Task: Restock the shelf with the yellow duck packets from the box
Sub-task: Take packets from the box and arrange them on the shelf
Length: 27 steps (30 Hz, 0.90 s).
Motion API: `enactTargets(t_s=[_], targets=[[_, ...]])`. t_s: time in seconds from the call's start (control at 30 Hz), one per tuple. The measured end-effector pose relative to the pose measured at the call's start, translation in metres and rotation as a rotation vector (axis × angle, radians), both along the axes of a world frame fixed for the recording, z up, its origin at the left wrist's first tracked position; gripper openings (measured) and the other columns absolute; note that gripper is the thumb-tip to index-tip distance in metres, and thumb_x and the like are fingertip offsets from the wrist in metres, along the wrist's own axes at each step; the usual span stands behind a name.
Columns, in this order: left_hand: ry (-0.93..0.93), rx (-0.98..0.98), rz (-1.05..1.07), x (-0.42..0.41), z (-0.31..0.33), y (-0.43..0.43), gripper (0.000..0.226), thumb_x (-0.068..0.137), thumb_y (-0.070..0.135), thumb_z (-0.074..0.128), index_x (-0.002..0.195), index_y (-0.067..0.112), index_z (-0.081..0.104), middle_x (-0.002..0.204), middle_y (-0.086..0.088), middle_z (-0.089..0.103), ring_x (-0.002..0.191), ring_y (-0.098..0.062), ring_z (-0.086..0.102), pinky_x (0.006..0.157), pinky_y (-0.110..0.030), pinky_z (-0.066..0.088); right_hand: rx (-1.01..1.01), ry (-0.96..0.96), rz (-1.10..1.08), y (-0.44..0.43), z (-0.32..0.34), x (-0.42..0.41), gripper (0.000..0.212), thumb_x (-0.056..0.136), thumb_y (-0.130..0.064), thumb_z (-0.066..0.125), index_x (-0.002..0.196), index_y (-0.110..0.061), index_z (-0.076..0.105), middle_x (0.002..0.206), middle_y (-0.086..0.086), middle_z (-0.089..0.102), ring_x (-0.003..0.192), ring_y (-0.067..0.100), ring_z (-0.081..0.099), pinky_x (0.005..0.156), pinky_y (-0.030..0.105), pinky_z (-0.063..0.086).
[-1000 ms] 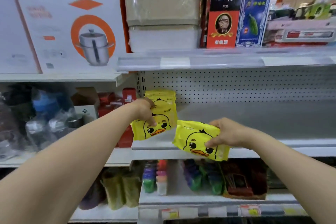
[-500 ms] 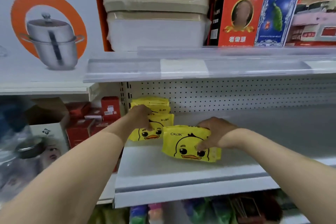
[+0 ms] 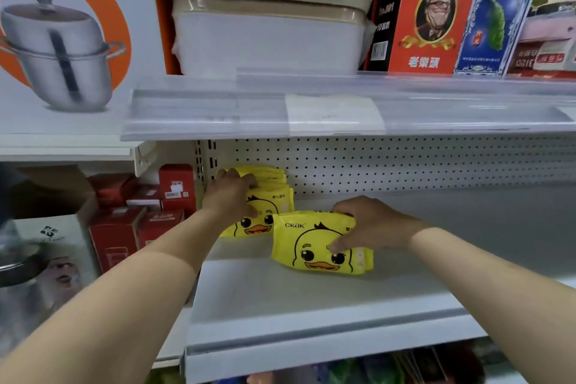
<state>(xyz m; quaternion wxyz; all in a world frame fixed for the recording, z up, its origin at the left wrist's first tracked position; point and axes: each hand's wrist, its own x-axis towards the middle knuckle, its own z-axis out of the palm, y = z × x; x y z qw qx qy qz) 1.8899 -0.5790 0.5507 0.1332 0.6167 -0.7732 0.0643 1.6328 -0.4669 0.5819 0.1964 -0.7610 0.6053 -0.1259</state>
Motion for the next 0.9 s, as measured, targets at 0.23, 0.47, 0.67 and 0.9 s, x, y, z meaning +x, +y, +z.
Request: enactTargets(t_s=[0.23,0.47,0.67,0.9], targets=[[0.285,-0.042,-0.037,0.014,-0.004,-0.007,0.064,0.072,0.045,0.081,0.126,0.025,0.053,0.120,-0.008,0.053,0.117,-0.030,0.047,0.091,-0.038,0.046,0.018,-0.052,0.064,-0.029,-0.009,0.027,0.030,0.068,-0.026,0.089,0.081,-0.031,0.063,0.082,-0.017,0.066,0.077,0.001,0.063,0.063,0.018,0.045],[0.590,-0.166,0.016,0.037,-0.007,0.009,0.048,0.084,0.052,0.067,0.118,0.019,0.060,0.114,-0.008,0.060,0.109,-0.029,0.054,0.090,-0.044,0.049,-0.009,-0.045,0.082,-0.067,-0.023,0.072,0.039,0.068,-0.030,0.089,0.101,-0.025,0.069,0.098,-0.012,0.068,0.090,0.009,0.063,0.076,0.024,0.047],[0.590,-0.219,0.068,0.038,-0.026,0.045,0.050,0.087,0.051,0.063,0.123,0.016,0.057,0.120,-0.010,0.055,0.114,-0.030,0.047,0.093,-0.041,0.042,-0.279,0.164,-0.084,-0.086,-0.033,0.100,0.066,0.067,-0.044,0.086,0.125,-0.029,0.058,0.122,0.000,0.059,0.116,0.021,0.054,0.087,0.034,0.050],[0.497,-0.167,0.091,0.041,-0.040,0.079,0.056,0.084,0.054,0.066,0.125,0.019,0.051,0.120,-0.010,0.056,0.110,-0.033,0.049,0.086,-0.041,0.045,-0.442,0.182,-0.195,-0.059,-0.047,0.104,0.078,0.074,-0.041,0.082,0.139,-0.021,0.043,0.137,0.004,0.044,0.130,0.025,0.038,0.096,0.039,0.047]])
